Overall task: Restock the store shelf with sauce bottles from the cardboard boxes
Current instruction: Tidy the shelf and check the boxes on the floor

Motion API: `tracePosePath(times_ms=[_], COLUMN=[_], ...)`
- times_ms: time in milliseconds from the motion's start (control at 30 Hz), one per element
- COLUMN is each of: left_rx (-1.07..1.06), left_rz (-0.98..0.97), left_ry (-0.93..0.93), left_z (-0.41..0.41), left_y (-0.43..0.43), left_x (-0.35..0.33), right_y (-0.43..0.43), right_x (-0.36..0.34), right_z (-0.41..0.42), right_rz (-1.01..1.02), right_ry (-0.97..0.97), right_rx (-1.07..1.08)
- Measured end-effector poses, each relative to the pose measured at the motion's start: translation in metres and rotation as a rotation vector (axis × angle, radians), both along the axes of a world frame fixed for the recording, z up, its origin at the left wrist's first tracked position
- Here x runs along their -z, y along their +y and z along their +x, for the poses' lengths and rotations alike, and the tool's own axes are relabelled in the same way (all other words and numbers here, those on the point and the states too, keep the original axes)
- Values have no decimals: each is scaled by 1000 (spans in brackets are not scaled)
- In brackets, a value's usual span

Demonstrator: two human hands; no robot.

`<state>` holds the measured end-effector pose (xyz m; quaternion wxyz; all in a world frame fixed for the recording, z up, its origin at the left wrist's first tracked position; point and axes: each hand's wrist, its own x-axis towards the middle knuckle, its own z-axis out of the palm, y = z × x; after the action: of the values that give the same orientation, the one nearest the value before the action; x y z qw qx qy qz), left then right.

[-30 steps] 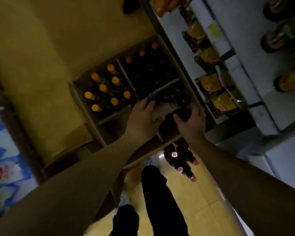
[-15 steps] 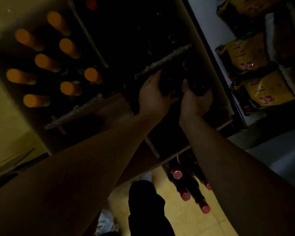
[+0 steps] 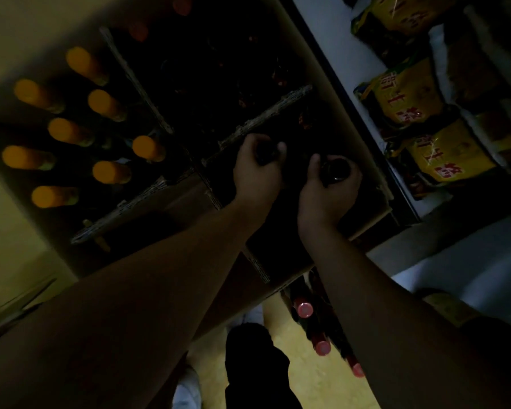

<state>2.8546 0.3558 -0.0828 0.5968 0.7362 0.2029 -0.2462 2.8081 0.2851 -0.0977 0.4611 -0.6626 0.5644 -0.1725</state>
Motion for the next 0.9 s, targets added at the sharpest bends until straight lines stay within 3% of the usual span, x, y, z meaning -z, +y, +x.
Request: tracePosePath(times_ms=[167,500,733,900], left_rx=[-7,92,120,147], left_rz=[-50,-68,79,49], left_ry=[-28,-148,-267,-409], left_z=[2,5,27,18], left_y=[10,57,101,122], left_x=[-41,-217,-421,-607], right_y=[-1,23,55,71], right_x=[-46,-200,-401,-604], right_z=[-5,13,26,11], right_rz=[-8,-106,-107,-6], right_ry=[-168,-294,-422,-506], right_rx=[86,-148,-303,-394])
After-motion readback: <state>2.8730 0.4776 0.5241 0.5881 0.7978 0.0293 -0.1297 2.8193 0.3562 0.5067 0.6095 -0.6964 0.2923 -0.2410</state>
